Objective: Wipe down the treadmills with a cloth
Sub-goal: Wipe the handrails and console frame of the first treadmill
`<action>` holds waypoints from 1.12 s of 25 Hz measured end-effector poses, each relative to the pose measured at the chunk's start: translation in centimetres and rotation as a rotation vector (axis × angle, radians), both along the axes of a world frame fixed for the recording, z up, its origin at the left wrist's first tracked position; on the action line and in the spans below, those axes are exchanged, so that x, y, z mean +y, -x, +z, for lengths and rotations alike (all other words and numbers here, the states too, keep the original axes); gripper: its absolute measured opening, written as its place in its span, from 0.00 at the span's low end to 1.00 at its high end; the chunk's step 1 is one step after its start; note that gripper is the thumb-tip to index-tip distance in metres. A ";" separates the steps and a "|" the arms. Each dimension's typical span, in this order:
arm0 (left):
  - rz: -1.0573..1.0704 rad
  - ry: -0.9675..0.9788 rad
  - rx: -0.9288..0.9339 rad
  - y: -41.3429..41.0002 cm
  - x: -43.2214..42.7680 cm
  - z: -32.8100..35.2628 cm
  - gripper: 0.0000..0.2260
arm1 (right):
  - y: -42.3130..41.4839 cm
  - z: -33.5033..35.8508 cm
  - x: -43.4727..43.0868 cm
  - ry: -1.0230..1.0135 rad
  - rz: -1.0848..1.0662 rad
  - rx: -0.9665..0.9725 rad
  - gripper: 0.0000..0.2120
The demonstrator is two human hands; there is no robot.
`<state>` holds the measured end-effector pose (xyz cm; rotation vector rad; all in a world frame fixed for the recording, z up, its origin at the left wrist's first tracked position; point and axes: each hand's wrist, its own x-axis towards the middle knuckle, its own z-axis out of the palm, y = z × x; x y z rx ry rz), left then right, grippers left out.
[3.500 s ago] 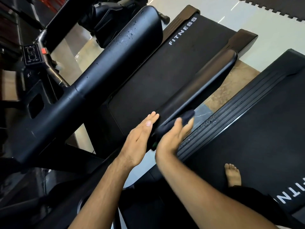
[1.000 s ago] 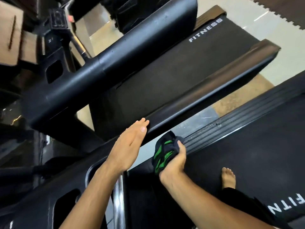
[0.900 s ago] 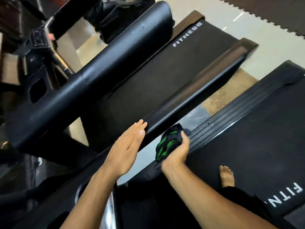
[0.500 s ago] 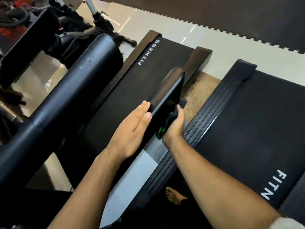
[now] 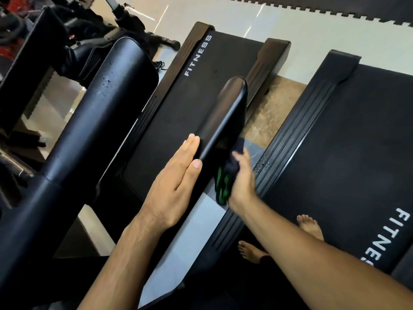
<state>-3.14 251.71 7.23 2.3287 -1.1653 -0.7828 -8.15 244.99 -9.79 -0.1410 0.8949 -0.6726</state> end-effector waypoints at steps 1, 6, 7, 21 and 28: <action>0.003 -0.011 0.000 0.1 0.3 0.0 0.23 | -0.1 0.4 -0.4 -0.031 -0.066 0.017 0.26; 0.044 -0.028 0.001 0.5 2.5 0.5 0.23 | 0.7 1.1 4.9 -0.067 0.155 -0.061 0.25; 0.052 -0.031 -0.004 0.6 2.9 0.6 0.23 | 0.6 0.6 4.7 -0.097 0.085 -0.068 0.23; 0.173 -0.047 -0.034 2.1 9.9 1.2 0.21 | 1.3 1.9 12.8 -0.198 0.225 -0.107 0.23; 0.232 -0.067 -0.046 2.8 11.8 1.1 0.22 | 1.5 2.1 14.6 -0.182 0.223 -0.061 0.29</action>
